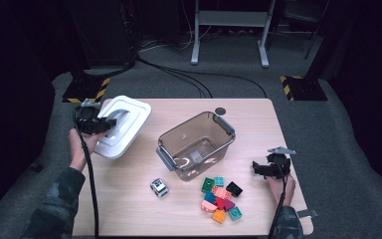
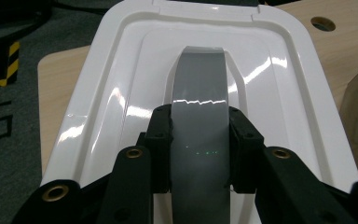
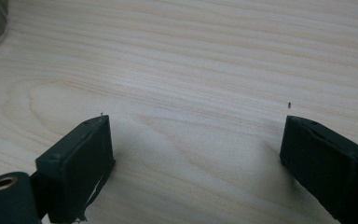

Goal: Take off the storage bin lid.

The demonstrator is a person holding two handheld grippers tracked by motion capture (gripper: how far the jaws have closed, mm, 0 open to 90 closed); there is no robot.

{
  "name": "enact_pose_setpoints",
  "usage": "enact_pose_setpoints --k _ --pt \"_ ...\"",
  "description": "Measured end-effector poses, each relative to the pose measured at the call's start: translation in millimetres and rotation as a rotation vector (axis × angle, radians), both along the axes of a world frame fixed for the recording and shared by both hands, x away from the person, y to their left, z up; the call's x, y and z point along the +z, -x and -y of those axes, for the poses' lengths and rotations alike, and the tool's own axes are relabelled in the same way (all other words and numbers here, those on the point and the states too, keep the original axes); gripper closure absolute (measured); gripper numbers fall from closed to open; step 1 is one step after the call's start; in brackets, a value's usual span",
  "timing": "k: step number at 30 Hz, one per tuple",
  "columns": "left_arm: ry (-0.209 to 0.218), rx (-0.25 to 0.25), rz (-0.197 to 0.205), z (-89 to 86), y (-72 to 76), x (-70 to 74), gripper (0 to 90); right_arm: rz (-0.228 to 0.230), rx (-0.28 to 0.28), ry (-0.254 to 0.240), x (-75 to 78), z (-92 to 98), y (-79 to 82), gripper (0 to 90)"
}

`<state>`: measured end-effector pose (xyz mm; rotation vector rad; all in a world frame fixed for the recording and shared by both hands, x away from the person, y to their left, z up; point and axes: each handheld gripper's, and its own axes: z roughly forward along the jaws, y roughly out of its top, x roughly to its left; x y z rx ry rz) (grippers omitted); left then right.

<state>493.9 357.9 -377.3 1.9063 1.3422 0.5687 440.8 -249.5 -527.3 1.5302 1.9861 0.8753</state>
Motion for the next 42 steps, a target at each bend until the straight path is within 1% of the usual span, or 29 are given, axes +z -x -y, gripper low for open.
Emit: enact_pose_setpoints --k 1,3,6,7,9,10,11,12,13,14,15,16,17,19,21,22,24,26,27,28,29,35,36,38,40,41,42 --pt "-0.003 0.001 0.0 -2.0 -0.4 -5.1 66.8 0.0 0.0 0.0 0.0 0.0 0.0 8.4" --pt "-0.006 0.01 -0.016 -5.3 -0.7 -14.4 66.8 -0.002 -0.001 0.0 0.1 -0.1 0.1 8.4" --pt "0.006 0.037 -0.036 -9.3 -1.0 -27.7 66.8 -0.001 0.0 0.0 0.0 0.0 0.0 8.4" --pt "-0.013 0.031 -0.048 -12.7 -1.1 -31.2 66.8 0.0 0.001 0.0 0.0 0.0 -0.1 8.4" --pt "-0.003 0.046 -0.047 -14.4 -1.1 -37.4 66.8 -0.002 -0.001 -0.002 0.0 -0.2 0.1 8.4" --pt "-0.005 0.053 -0.054 -15.2 -0.8 -40.5 66.8 -0.001 -0.001 -0.003 0.0 -0.2 0.1 8.5" --pt "-0.003 0.062 -0.051 -16.2 -0.8 -44.4 66.8 0.0 0.0 0.0 0.0 0.0 -0.1 8.4" --pt "0.002 0.074 -0.059 -19.1 -1.1 -51.9 66.8 -0.002 -0.002 -0.001 0.1 -0.2 0.1 8.5" --pt "0.002 0.074 -0.059 -19.1 -1.1 -51.9 66.8 -0.002 -0.002 -0.001 0.1 -0.2 0.1 8.5" --pt "-0.002 0.082 -0.065 -20.0 -0.7 -55.6 66.8 -0.002 -0.001 -0.002 0.0 -0.2 0.1 8.5" --pt "0.0 0.084 -0.069 -20.5 -0.7 -59.9 66.8 -0.002 -0.001 -0.002 0.0 -0.2 0.1 8.5" --pt "0.008 0.085 -0.078 -21.4 -0.8 -68.8 66.8 -0.002 -0.002 -0.002 0.0 -0.2 0.1 8.4" --pt "0.008 0.085 -0.078 -21.4 -0.8 -68.8 66.8 0.0 0.001 0.0 -0.1 0.0 -0.1 8.4" --pt "0.003 0.094 -0.085 -21.8 -0.6 -76.2 66.8 0.0 0.001 0.002 0.0 0.1 0.0 8.4" --pt "0.01 0.105 -0.096 -22.6 -1.2 -82.2 66.7 -0.001 -0.001 -0.002 0.0 -0.2 0.0 8.4" --pt "0.007 0.119 -0.091 -22.3 -1.6 -86.9 66.8 -0.001 0.001 0.001 -0.1 0.0 -0.2 8.4" --pt "0.003 0.119 -0.089 -22.0 -1.8 -89.1 66.8 0.0 0.0 0.001 -0.1 -0.1 -0.1 8.4" --pt "0.0 0.118 -0.1 -21.2 -2.1 -93.0 66.7 -0.002 -0.002 -0.002 0.0 -0.3 0.1 8.4" --pt "-0.009 0.119 -0.107 -20.7 -2.3 -95.1 66.7 -0.002 -0.002 -0.001 0.1 -0.3 0.1 8.5" --pt "-0.007 0.125 -0.11 -20.8 -2.7 -99.0 66.7 -0.001 0.0 0.0 0.0 -0.1 0.0 8.4" --pt "-0.007 0.125 -0.11 -20.8 -2.7 -99.0 66.7 -0.001 0.0 0.0 0.0 -0.1 0.0 8.4" --pt "-0.011 0.122 -0.142 -22.8 -4.2 -107.8 66.4 -0.002 -0.002 -0.002 0.0 -0.3 0.1 8.5" --pt "-0.006 0.121 -0.143 -22.9 -4.3 -108.7 66.3 -0.002 -0.002 -0.002 0.0 -0.3 0.1 8.5" --pt "-0.012 0.115 -0.136 -22.7 -3.1 -109.4 65.8 -0.002 -0.002 -0.002 0.1 -0.3 0.1 8.5" --pt "-0.013 0.112 -0.135 -22.0 -1.2 -109.0 61.7 -0.002 -0.002 -0.002 0.1 -0.2 0.1 8.5" --pt "-0.016 0.113 -0.13 -21.5 0.7 -107.3 57.0 -0.001 -0.002 -0.001 0.0 -0.2 0.1 8.5" --pt "-0.021 0.105 -0.134 -21.2 2.6 -104.9 49.9 -0.002 -0.001 -0.002 0.0 -0.2 0.1 8.5"
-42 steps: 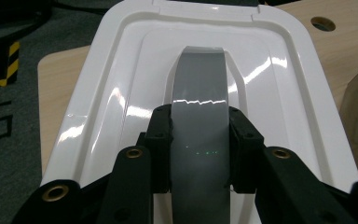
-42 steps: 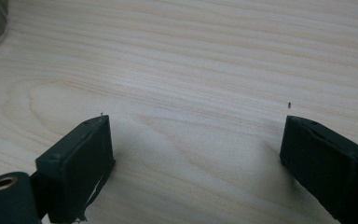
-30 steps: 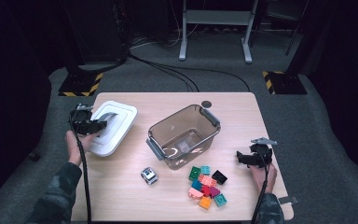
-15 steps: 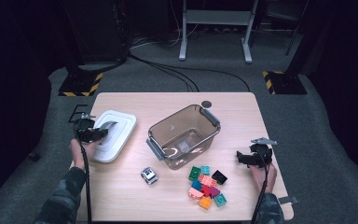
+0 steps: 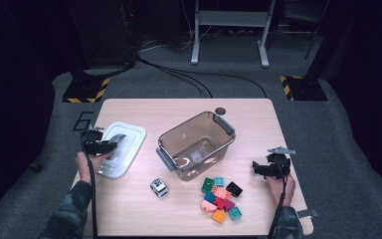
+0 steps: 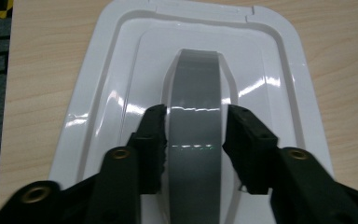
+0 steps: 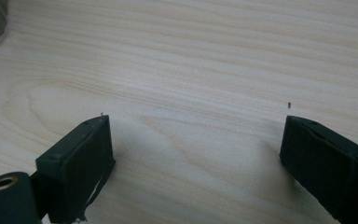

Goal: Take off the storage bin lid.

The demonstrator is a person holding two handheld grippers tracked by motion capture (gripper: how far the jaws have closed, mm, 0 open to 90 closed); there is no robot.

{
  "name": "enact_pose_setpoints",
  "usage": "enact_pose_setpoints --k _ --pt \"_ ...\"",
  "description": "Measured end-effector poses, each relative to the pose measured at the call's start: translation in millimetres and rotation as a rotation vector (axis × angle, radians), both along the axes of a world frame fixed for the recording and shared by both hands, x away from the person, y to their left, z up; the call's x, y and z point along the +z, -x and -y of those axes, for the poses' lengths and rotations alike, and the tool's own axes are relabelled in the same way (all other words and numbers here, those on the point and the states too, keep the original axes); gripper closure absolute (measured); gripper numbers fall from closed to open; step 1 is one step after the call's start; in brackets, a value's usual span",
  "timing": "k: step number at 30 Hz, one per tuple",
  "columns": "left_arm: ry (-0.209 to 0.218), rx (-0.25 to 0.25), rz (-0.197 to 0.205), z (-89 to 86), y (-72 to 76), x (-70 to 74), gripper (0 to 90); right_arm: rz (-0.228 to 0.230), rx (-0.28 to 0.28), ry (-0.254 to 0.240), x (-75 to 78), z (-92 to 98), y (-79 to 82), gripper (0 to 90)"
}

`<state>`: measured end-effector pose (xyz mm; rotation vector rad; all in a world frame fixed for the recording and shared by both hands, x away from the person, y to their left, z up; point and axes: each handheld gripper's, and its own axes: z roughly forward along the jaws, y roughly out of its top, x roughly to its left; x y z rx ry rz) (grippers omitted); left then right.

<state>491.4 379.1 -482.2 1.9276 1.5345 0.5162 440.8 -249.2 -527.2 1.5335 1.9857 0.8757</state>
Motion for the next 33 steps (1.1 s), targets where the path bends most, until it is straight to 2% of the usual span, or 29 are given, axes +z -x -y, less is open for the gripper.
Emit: enact_pose_setpoints --k 1,2,3,4,6,7,8,10,11,15,17,18,22,25,26,28,29,32,33 --pt "0.0 0.0 0.007 0.5 1.9 1.9 44.2 -0.001 0.0 0.0 0.0 0.0 0.1 8.5" --pt "0.006 -0.003 0.015 0.8 5.0 4.7 33.6 0.0 0.001 -0.001 0.0 -0.1 0.1 8.5" --pt "0.005 -0.011 0.019 1.5 8.1 7.6 33.6 0.0 0.001 -0.001 0.0 -0.1 0.1 8.5" --pt "0.008 -0.021 0.048 3.0 16.1 13.0 24.9 0.0 0.001 0.0 0.0 -0.1 0.1 8.4" --pt "0.006 -0.039 0.05 3.7 20.2 16.0 18.5 0.0 0.002 0.0 0.0 -0.1 0.0 8.5" --pt "0.012 -0.05 0.051 4.8 25.0 19.0 18.5 0.0 0.002 0.0 0.0 -0.1 0.0 8.5" --pt "0.023 -0.057 0.069 7.4 29.0 20.8 16.1 0.0 0.002 -0.001 0.0 -0.1 0.0 8.5" --pt "0.024 -0.109 0.079 12.7 42.2 27.6 14.3 0.0 0.002 -0.001 0.0 -0.1 0.0 8.5" --pt "0.024 -0.109 0.079 12.7 42.2 27.6 13.5 0.0 0.002 -0.001 0.0 -0.1 0.0 8.5" --pt "-0.001 -0.166 0.098 24.0 58.5 32.8 8.8 0.001 0.002 0.0 -0.1 -0.1 0.0 8.4" --pt "0.0 -0.174 0.132 30.4 66.5 33.5 2.1 0.0 0.002 0.0 0.0 -0.2 0.1 8.4" --pt "-0.011 -0.187 0.132 33.6 70.8 34.9 0.0 0.0 0.002 0.0 0.0 -0.2 0.1 8.4" --pt "-0.015 -0.239 0.16 47.6 85.4 34.3 0.0 -0.001 0.003 0.001 0.0 -0.3 0.1 8.2" --pt "-0.026 -0.275 0.159 59.7 92.4 31.0 0.0 -0.002 0.003 0.003 -0.1 -0.3 0.0 7.4" --pt "-0.025 -0.304 0.153 69.2 97.0 27.2 0.0 0.002 -0.006 0.005 -0.4 -0.6 -0.7 6.7" --pt "-0.018 -0.312 0.158 75.6 100.6 24.4 0.1 0.002 -0.006 0.006 -0.4 -0.6 -0.7 6.6" --pt "-0.027 -0.324 0.157 79.7 102.6 22.8 0.1 0.001 -0.007 0.006 -0.4 -0.6 -0.7 6.5" --pt "-0.034 -0.384 0.146 100.5 112.1 13.6 0.2 -0.005 0.002 0.008 -0.3 -0.4 -0.7 4.8" --pt "-0.034 -0.384 0.146 100.5 112.1 13.6 0.2 -0.005 0.002 0.008 -0.3 -0.4 -0.7 4.8"
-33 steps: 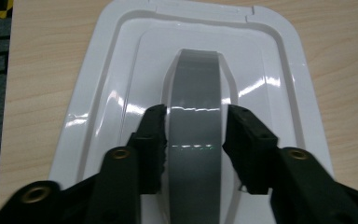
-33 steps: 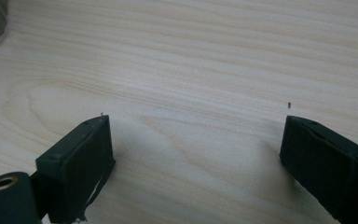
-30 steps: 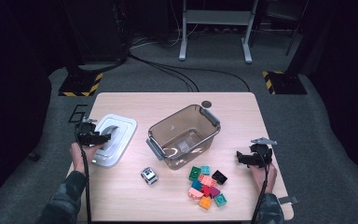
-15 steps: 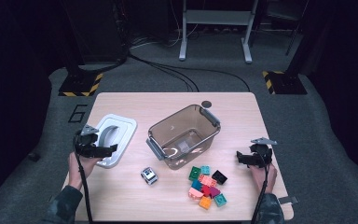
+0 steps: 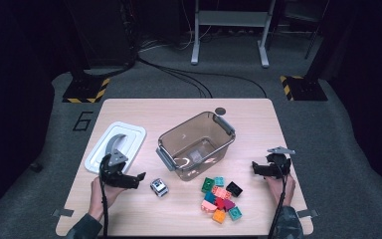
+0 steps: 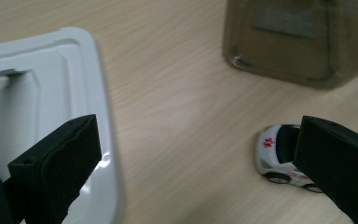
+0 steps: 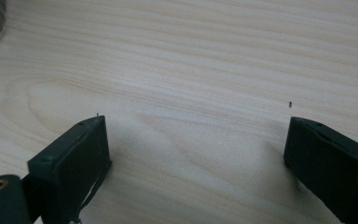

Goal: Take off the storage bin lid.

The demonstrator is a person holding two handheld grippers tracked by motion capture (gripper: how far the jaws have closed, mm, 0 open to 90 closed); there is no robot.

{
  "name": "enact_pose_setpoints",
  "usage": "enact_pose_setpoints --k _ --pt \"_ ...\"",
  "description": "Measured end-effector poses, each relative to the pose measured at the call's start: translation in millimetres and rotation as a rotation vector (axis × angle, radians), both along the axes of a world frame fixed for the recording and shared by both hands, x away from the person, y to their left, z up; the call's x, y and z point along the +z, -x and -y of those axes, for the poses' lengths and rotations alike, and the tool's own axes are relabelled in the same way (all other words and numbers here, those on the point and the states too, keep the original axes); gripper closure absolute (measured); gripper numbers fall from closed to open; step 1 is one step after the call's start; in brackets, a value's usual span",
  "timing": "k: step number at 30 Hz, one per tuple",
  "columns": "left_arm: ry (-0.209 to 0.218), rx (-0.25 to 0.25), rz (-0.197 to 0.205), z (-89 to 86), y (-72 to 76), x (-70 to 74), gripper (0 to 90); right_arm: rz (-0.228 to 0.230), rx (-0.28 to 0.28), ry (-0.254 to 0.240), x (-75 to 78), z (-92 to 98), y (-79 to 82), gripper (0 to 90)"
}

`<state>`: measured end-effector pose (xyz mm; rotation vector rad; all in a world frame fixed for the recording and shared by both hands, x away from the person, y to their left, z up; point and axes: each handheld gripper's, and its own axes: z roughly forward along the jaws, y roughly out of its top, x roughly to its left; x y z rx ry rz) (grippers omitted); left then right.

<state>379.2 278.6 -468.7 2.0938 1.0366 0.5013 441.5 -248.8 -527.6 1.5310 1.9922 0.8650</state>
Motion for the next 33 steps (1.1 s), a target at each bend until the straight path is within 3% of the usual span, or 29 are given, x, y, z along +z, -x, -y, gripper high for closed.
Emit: enact_pose_setpoints --k 4,12,17,22,23,33 --pt "0.009 -0.047 -0.022 16.8 7.3 -8.5 0.2 -0.006 0.001 0.001 -0.1 -0.7 -0.1 3.0" --pt "-0.053 -0.129 -0.061 43.1 15.6 -27.8 0.1 -0.006 0.003 0.002 -0.2 -0.5 -0.3 2.7" --pt "-0.063 -0.133 -0.08 51.8 14.9 -39.6 0.1 -0.006 0.003 0.001 -0.3 -0.5 -0.4 2.7" --pt "-0.054 -0.155 -0.104 55.0 13.4 -45.1 6.2 -0.006 0.003 0.001 -0.2 -0.5 -0.4 2.7" --pt "-0.038 -0.15 -0.097 56.3 13.2 -47.3 7.6 -0.006 0.004 0.0 -0.3 -0.4 -0.4 2.7" --pt "-0.049 -0.136 -0.079 62.0 17.2 -52.7 23.5 -0.007 0.004 0.001 -0.2 -0.4 -0.4 2.8"
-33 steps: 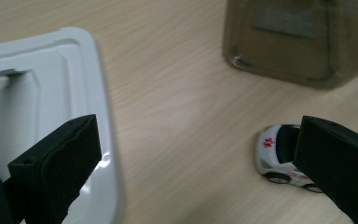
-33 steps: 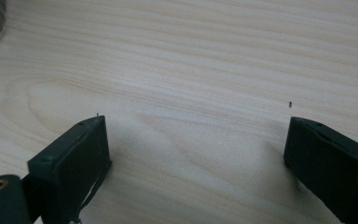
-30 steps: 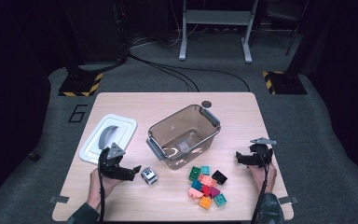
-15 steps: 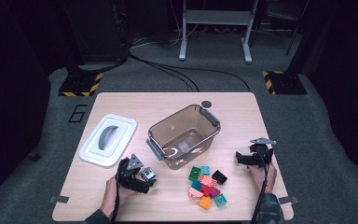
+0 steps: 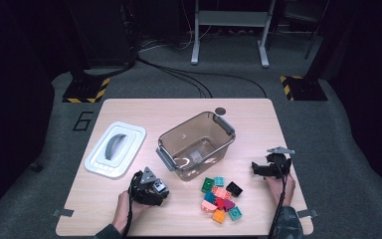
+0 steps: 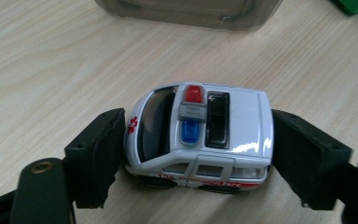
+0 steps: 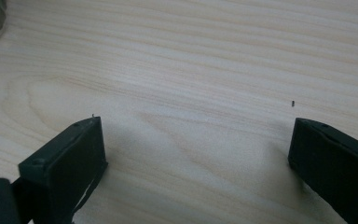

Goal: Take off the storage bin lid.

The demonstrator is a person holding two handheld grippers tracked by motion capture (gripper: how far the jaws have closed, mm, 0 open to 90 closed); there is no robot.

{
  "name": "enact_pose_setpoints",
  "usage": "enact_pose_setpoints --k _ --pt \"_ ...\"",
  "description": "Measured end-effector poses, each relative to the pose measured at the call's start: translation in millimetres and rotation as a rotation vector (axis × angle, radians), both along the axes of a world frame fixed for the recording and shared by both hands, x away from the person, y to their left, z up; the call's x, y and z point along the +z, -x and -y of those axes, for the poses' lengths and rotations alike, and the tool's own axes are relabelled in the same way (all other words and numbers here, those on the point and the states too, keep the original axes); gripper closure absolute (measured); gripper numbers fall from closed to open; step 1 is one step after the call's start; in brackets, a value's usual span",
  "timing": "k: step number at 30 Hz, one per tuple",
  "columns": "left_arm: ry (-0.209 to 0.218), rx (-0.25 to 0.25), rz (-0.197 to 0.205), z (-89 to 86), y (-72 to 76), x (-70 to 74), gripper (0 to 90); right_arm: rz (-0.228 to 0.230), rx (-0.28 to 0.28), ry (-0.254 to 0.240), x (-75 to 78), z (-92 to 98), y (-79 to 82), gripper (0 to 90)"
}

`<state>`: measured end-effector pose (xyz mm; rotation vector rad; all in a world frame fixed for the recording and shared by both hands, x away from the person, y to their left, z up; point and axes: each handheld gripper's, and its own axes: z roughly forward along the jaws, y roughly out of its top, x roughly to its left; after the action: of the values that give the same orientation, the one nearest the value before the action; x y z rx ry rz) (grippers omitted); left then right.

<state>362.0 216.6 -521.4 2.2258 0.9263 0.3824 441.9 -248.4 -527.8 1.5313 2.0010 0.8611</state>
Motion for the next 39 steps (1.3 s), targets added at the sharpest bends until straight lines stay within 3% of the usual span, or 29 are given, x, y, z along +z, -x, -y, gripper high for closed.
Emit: enact_pose_setpoints --k 15,21,22,23,31,39 --pt "0.021 -0.008 0.021 0.2 3.2 -0.9 25.6 0.0 -0.004 -0.002 0.0 -0.2 0.1 3.0" --pt "0.036 -0.012 0.009 -0.8 2.9 -0.1 25.7 0.002 -0.003 -0.001 -0.1 0.2 0.0 3.2" --pt "0.034 -0.006 0.024 -0.9 3.0 0.1 25.7 0.002 -0.004 -0.001 0.0 0.2 0.0 3.3" --pt "0.031 -0.013 0.013 -1.7 3.4 1.7 25.7 0.002 -0.004 -0.001 0.0 0.1 0.0 3.3" --pt "0.052 -0.002 0.042 -7.6 4.1 8.2 25.7 0.002 -0.004 -0.001 0.0 0.2 0.0 3.3" --pt "0.071 0.014 0.043 -18.4 1.5 20.7 25.7 0.003 -0.004 0.0 0.0 0.2 0.0 3.3"
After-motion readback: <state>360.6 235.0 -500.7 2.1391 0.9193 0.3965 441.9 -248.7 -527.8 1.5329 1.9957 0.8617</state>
